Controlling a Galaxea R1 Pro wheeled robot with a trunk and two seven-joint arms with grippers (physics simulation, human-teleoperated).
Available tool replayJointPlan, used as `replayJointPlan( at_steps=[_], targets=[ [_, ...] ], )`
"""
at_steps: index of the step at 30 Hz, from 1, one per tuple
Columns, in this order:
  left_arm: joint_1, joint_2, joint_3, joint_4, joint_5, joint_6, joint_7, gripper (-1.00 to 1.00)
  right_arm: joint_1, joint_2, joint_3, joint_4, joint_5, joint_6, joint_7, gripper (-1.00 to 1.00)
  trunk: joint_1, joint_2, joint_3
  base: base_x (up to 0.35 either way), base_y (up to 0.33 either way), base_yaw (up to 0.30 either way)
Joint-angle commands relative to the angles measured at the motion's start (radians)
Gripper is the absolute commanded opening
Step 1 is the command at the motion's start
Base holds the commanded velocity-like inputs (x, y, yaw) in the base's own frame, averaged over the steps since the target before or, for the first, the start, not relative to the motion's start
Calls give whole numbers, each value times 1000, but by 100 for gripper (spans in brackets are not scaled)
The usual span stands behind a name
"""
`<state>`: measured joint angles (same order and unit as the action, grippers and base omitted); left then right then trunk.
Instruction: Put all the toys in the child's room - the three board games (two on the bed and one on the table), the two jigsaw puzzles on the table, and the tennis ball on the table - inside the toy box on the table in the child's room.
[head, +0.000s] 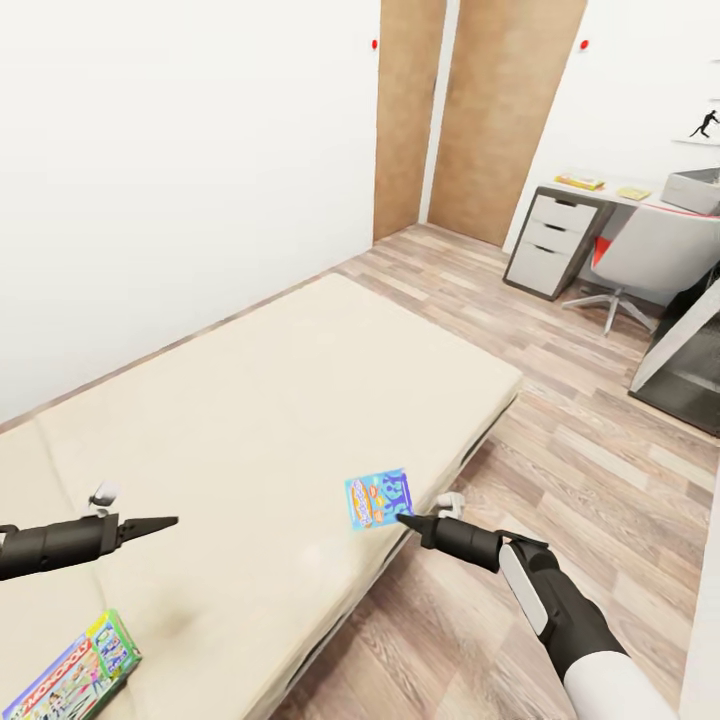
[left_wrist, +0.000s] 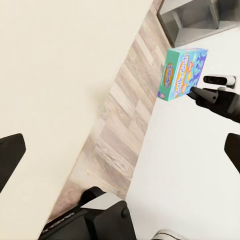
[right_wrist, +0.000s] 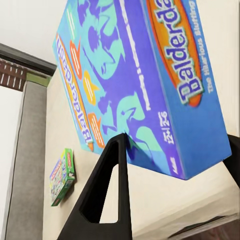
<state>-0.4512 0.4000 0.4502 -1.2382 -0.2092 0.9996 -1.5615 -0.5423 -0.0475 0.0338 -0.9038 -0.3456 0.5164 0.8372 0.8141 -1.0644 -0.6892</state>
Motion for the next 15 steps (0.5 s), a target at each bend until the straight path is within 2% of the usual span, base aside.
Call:
replayJointPlan(
  at_steps=[1,7,15],
  targets=[
    [0,0,2,-1,-10,10,-9,100,-1,-1,2,-1,-9,7,-2,-100,0,-1,-1,0,0,-63],
    [0,4,6,-1,-7,10,-9,100,0,-1,1,-2,-11,8,0,-100,0,-1,-1,0,0,-73],
    [0,5,5,-1,-6,7,-9,100,-1,-2,2,-3,-10,6,46,-100,0,-1,4,0,0,-254]
  ],
)
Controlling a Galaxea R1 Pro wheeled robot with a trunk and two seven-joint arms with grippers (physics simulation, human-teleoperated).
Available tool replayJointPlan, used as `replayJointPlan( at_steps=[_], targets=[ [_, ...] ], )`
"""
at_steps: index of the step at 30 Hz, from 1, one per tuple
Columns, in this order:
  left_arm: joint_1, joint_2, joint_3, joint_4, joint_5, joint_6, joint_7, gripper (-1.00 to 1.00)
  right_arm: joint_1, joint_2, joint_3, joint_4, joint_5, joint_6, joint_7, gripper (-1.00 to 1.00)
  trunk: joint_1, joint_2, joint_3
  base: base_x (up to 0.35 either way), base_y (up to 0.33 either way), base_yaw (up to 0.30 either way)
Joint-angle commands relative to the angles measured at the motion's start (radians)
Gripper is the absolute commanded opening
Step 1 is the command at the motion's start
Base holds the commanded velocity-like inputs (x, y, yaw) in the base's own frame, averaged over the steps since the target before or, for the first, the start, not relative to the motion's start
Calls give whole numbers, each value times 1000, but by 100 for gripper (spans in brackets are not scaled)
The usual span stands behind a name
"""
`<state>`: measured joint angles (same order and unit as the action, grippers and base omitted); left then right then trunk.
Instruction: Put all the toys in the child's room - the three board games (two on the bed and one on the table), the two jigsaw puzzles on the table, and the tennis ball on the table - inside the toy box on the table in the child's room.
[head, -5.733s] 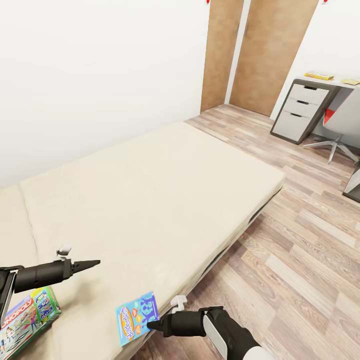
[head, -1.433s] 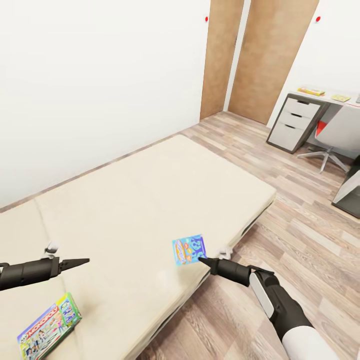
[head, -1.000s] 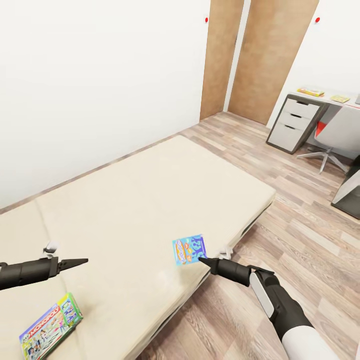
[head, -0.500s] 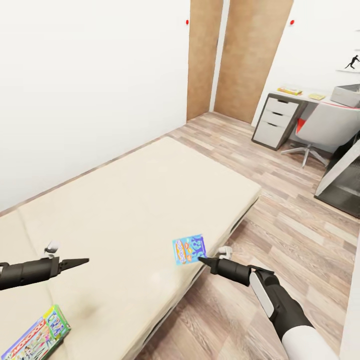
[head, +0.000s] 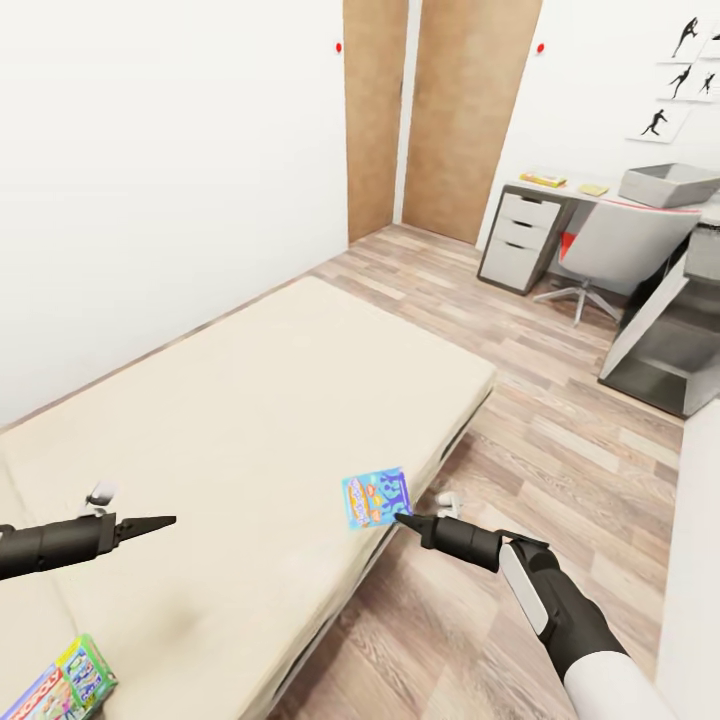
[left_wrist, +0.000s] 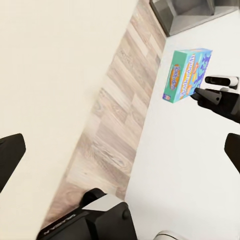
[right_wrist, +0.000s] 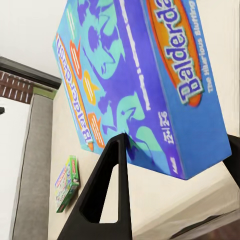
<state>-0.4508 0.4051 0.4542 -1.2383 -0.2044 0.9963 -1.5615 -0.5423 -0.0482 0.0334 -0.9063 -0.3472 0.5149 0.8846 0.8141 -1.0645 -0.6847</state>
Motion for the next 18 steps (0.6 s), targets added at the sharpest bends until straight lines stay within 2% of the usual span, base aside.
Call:
replayJointPlan(
  at_steps=[1,7,18],
  targets=[
    [0,0,1,-1,-10,10,-9,100,-1,-1,3,0,-9,6,1,-100,0,-1,0,0,0,-256],
    [0,0,2,-1,-10,10,-9,100,0,1,4,-7,-8,-2,7,-100,0,-1,7,0,0,-222],
    [0,1,3,-1,-10,11,-9,100,0,9,5,-15,-9,-3,8,-100,0,-1,14,0,0,-23]
  ],
)
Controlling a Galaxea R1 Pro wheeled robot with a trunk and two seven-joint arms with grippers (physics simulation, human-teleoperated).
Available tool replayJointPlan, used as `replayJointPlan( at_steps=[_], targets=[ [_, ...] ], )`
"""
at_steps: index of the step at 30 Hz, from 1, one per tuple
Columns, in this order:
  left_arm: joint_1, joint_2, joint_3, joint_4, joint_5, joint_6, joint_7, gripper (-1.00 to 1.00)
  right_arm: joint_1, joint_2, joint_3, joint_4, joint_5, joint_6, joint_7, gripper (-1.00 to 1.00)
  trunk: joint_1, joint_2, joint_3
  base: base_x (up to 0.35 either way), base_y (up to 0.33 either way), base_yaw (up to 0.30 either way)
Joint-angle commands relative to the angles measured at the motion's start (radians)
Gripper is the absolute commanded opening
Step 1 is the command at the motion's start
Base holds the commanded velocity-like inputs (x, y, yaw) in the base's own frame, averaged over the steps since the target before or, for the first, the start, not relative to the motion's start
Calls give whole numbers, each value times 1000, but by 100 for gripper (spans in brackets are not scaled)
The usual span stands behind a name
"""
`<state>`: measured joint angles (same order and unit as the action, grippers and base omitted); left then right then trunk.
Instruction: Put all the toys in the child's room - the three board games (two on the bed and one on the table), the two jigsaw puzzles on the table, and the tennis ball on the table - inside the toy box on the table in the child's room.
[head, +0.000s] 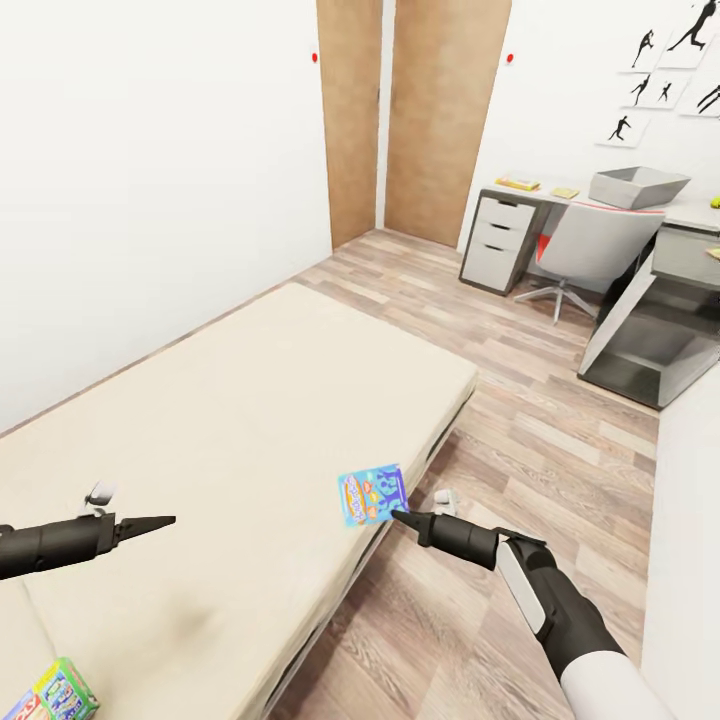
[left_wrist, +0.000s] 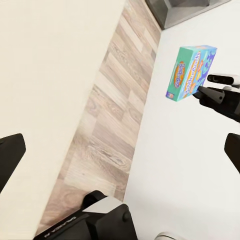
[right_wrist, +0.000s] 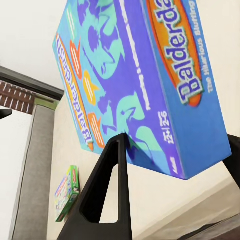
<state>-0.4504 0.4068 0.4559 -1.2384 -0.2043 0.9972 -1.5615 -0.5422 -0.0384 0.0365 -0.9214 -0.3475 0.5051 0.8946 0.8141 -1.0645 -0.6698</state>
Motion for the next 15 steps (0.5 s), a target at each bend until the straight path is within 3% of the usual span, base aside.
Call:
replayJointPlan(
  at_steps=[1,15],
  targets=[
    [-1,0,1,-1,-10,10,-9,100,-1,-1,2,0,-9,7,-2,-100,0,-1,1,0,0,-68],
    [-1,1,1,-1,-10,9,-9,100,0,-2,2,1,-10,7,0,-100,0,-1,23,0,0,-98]
  ],
)
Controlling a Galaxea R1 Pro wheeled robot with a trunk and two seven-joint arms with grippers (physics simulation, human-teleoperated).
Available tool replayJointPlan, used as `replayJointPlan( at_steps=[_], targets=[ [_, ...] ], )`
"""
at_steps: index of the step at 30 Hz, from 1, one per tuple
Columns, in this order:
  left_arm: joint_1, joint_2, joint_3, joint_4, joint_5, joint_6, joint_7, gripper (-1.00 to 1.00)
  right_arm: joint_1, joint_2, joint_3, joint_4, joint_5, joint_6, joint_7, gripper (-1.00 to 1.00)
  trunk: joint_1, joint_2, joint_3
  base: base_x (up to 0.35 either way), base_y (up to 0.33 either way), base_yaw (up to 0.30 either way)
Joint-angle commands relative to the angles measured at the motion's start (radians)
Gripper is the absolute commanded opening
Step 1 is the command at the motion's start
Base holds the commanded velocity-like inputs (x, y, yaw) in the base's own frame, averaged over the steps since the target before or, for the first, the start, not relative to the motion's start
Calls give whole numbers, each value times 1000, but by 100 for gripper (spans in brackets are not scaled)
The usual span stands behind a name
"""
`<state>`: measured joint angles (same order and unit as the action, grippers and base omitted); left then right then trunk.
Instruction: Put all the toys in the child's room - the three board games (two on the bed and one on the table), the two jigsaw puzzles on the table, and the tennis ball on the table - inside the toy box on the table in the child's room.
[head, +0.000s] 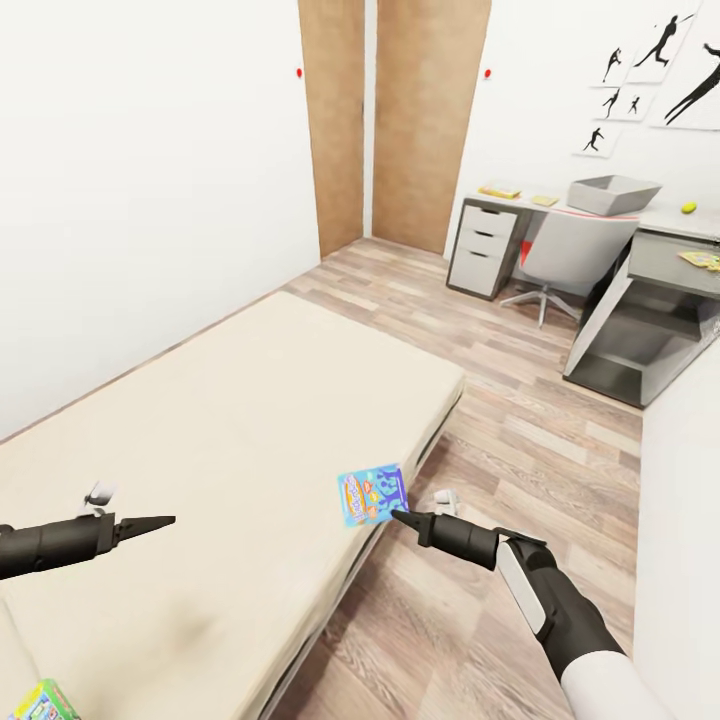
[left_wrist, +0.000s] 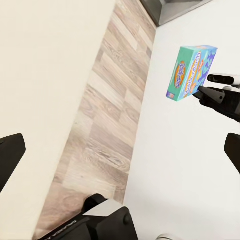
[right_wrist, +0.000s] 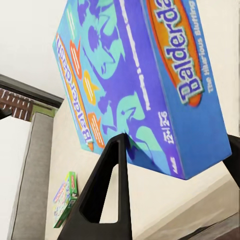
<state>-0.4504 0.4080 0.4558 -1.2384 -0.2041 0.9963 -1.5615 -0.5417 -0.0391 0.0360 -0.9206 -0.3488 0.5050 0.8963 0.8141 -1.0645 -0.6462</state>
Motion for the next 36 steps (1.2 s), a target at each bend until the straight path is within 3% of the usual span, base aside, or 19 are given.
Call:
replayJointPlan(
  at_steps=[1,16,36],
  targets=[
    [-1,0,1,-1,-10,10,-9,100,-1,-1,2,0,-9,7,-2,-100,0,-1,1,0,0,-122],
    [-1,0,2,-1,-9,10,-9,100,-1,-1,-10,0,-8,8,-3,-100,0,-1,23,0,0,-112],
    [-1,0,3,-1,-10,10,-9,100,-1,3,-10,0,-7,6,-6,-100,0,-1,23,0,0,30]
  ],
)
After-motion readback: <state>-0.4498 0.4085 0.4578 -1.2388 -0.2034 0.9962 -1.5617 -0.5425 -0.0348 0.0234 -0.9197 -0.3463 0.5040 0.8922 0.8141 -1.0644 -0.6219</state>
